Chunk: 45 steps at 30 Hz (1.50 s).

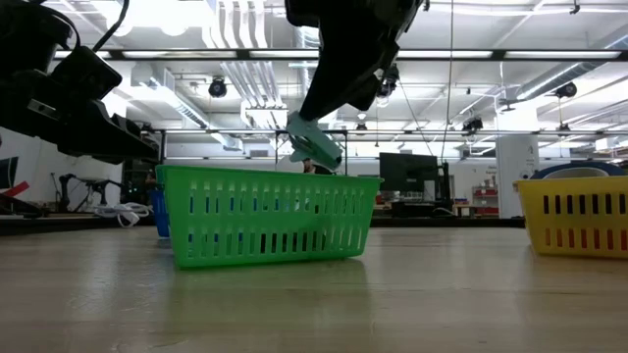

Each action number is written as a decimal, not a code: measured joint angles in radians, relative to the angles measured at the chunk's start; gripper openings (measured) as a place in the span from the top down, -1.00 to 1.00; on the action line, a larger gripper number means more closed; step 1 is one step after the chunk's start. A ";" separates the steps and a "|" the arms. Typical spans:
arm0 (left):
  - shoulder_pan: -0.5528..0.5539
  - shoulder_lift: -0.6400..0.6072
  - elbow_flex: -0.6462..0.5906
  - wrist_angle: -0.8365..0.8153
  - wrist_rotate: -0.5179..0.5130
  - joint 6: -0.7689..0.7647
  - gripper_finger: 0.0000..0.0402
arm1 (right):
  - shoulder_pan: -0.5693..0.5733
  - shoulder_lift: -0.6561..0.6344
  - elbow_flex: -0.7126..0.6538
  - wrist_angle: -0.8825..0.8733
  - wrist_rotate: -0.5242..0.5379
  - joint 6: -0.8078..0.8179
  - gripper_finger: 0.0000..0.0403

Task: Pick and place Stapler, Stapler remover, tape
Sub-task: Put the blue staple remover into the green bin, then put the green staple box into the blue bin

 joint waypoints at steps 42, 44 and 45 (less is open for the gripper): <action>0.000 0.000 0.000 0.502 0.104 -1.066 0.83 | -0.202 -0.484 -0.253 0.142 -0.017 0.108 0.96; 0.000 0.000 0.000 0.502 0.100 -1.090 0.83 | -0.220 -0.567 -0.321 0.153 -0.012 0.132 0.96; 0.000 0.000 0.000 0.502 0.100 -1.099 0.83 | -0.227 -0.616 -0.360 0.159 0.000 0.145 0.96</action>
